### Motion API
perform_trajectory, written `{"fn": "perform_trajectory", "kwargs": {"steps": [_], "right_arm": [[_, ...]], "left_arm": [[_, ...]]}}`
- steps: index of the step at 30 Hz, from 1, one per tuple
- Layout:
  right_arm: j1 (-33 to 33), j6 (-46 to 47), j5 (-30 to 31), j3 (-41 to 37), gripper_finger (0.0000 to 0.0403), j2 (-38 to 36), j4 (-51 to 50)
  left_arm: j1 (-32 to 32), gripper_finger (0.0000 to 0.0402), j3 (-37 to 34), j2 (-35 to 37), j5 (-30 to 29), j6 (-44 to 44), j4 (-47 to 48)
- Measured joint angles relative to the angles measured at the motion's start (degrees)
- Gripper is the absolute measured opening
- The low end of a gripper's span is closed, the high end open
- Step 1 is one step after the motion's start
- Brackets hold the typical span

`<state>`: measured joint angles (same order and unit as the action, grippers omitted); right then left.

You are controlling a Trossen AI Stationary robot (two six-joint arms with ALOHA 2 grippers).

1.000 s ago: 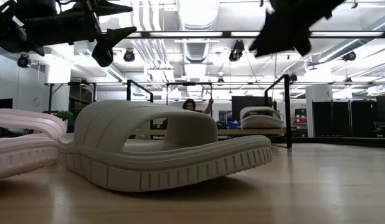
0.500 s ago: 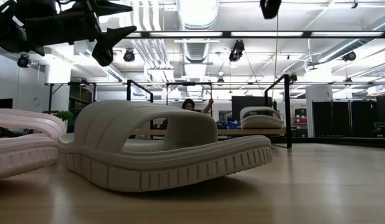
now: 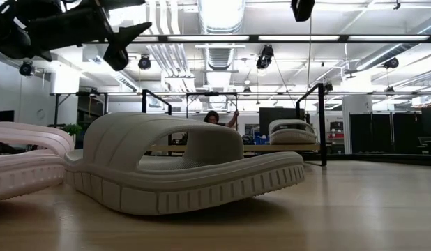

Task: Pick and place slides into the shelf
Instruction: Put the gray slipper on the shelf

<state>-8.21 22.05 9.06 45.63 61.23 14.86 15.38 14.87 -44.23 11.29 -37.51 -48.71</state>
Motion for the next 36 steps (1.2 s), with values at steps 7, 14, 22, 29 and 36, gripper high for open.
{"fn": "perform_trajectory", "kwargs": {"steps": [7,14,22,29,36], "right_arm": [[0.0,-1.1,0.0,0.0,0.0076,0.0,0.0],[0.0,-1.1,0.0,0.0,0.0077,0.0,0.0],[0.0,-1.1,5.0,0.0,0.0069,0.0,0.0],[0.1,-1.9,13.7,0.0,0.0078,0.0,0.0],[0.6,-3.0,14.1,0.0,0.0088,0.0,-0.2]], "left_arm": [[0.0,0.0192,3.1,0.7,8.9,-5.7,-4.4],[0.0,0.0192,14.4,0.8,12.9,-1.4,-0.1],[-0.1,0.0192,31.4,0.3,15.7,11.7,38.7],[-0.2,0.0192,40.7,-0.3,15.9,13.6,61.2],[-1.7,0.0192,39.2,-0.6,16.5,3.4,66.2]]}}
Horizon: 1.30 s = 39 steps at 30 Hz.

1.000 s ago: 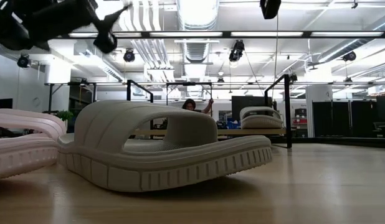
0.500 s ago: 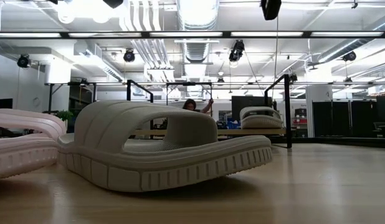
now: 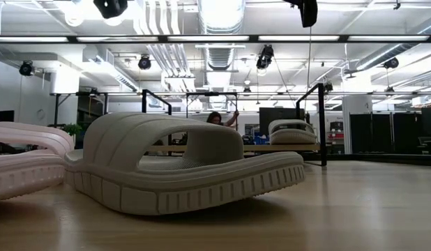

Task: Pick and place slides into the shelf
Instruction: Put the gray slipper on the shelf

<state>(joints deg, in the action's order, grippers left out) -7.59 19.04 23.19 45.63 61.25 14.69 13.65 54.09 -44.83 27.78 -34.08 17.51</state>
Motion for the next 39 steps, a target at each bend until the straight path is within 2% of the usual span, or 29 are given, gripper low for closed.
{"fn": "perform_trajectory", "kwargs": {"steps": [7,15,27,30,36,39], "right_arm": [[0.9,0.1,0.0,0.0,0.0084,0.0,-3.8],[1.8,0.2,0.0,0.0,0.0072,0.0,-5.5],[2.8,0.0,0.0,0.0,0.0081,0.0,-5.5],[2.8,0.0,0.0,0.0,0.0076,0.0,-5.5],[2.8,-0.2,0.0,0.0,0.0068,0.0,-5.5],[2.7,-0.2,0.0,0.0,0.007,0.0,-5.5]], "left_arm": [[-3.5,0.0192,-0.8,-5.0,0.2,-6.0,6.0],[-8.4,0.0192,-0.7,-13.0,0.7,-12.3,5.8],[-15.5,0.0192,-0.7,-27.0,0.5,-20.1,5.1],[-16.9,0.0192,-0.7,-30.0,0.6,-22.3,3.3],[-20.0,0.0192,-0.3,-35.9,0.8,-22.7,-6.3],[-21.2,0.0192,0.3,-39.2,0.9,-24.1,-6.6]]}}
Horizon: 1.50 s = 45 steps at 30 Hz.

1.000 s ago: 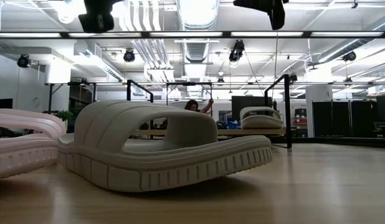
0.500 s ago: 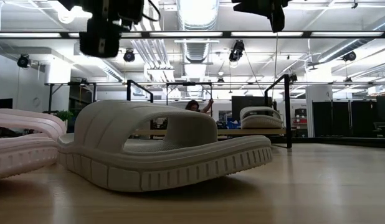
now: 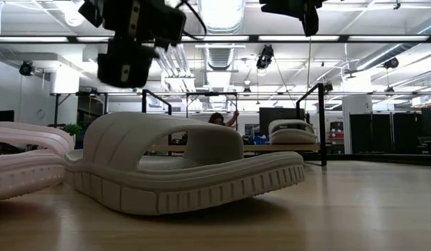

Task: Pick and place slides into the shelf
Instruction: Put the gray slipper on the shelf

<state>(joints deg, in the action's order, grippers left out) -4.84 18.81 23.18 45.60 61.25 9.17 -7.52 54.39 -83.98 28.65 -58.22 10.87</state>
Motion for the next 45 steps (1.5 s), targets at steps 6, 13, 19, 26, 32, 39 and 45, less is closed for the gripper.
{"fn": "perform_trajectory", "kwargs": {"steps": [6,13,19,26,32,39,45], "right_arm": [[0.0,0.0,-0.1,0.0,0.0077,0.0,0.0],[0.0,0.0,-0.1,0.0,0.0076,0.0,-0.9],[0.0,0.0,-0.2,0.0,0.0068,0.0,-2.1],[0.0,0.0,-0.2,0.0,0.0074,0.0,-2.6],[0.0,-1.3,-0.2,0.1,0.0077,-0.1,-3.0],[0.0,-2.4,-0.2,0.1,0.0068,-0.1,-3.0],[0.0,-2.5,-0.2,0.1,0.0074,-0.4,-3.0]], "left_arm": [[-1.8,0.0192,0.0,-4.8,0.0,-4.1,0.1],[-3.9,0.0192,0.1,-7.5,-0.2,-4.6,0.1],[-4.3,0.0192,0.2,-9.6,-0.6,-4.4,-0.1],[-5.0,0.0192,0.1,-11.6,-0.5,-2.6,-3.9],[-5.3,0.0192,0.0,-13.0,-0.4,0.5,-8.6],[-5.5,0.0192,-0.4,-14.1,-0.4,2.2,-9.4],[-5.7,0.0187,-0.4,-15.9,0.2,3.5,-9.6]]}}
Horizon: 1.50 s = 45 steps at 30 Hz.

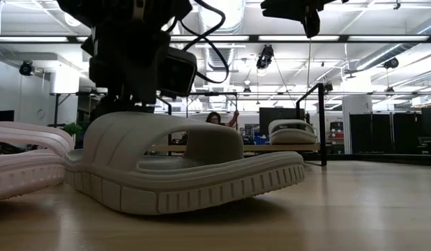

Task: Pick and place slides into the shelf
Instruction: Put the gray slipper on the shelf

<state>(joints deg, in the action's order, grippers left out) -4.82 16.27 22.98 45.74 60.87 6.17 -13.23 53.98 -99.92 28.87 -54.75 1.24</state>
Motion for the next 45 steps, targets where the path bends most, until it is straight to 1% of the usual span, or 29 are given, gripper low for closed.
{"fn": "perform_trajectory", "kwargs": {"steps": [2,5,9,14,15,20,27,30,37,40,45], "right_arm": [[0.0,-0.1,0.0,0.0,0.0077,-0.4,0.0],[0.0,-1.1,0.0,0.0,0.008,-1.1,-0.1],[0.0,-3.3,0.0,0.0,0.0081,-2.3,0.0],[0.0,-5.8,0.2,0.0,0.0074,-4.0,0.0],[0.0,-6.2,0.2,0.0,0.0072,-4.4,0.0],[0.0,-6.4,0.2,0.0,0.0068,-5.5,0.0],[0.0,-6.6,0.2,0.0,0.0077,-5.7,-1.1],[0.0,-7.4,0.2,0.0,0.0079,-5.7,-3.0],[0.0,-7.4,0.2,0.0,0.007,-5.7,-4.9],[0.0,-7.3,0.2,0.0,0.0068,-5.8,-4.8],[0.0,-7.3,0.2,0.0,0.0073,-6.8,-4.8]], "left_arm": [[0.0,0.0176,0.0,-0.3,0.9,0.2,-0.2],[0.0,0.0148,0.0,-0.3,1.3,1.1,-0.4],[0.0,0.0096,0.0,0.2,1.7,3.1,-0.4],[0.0,0.0017,0.0,0.4,2.2,6.0,-0.4],[0.0,0.0009,0.0,0.4,2.3,6.1,-0.5],[0.0,0.0004,0.0,0.5,3.0,7.2,-0.5],[0.1,0.0002,1.1,1.4,9.9,7.2,-0.2],[0.1,0.0001,1.9,1.9,11.6,7.2,-0.4],[0.5,0.0001,2.9,4.8,11.9,7.1,-0.3],[0.8,0.0001,2.9,6.9,10.9,7.1,-0.3],[1.2,0.0,2.9,11.1,5.0,7.2,-0.6]]}}
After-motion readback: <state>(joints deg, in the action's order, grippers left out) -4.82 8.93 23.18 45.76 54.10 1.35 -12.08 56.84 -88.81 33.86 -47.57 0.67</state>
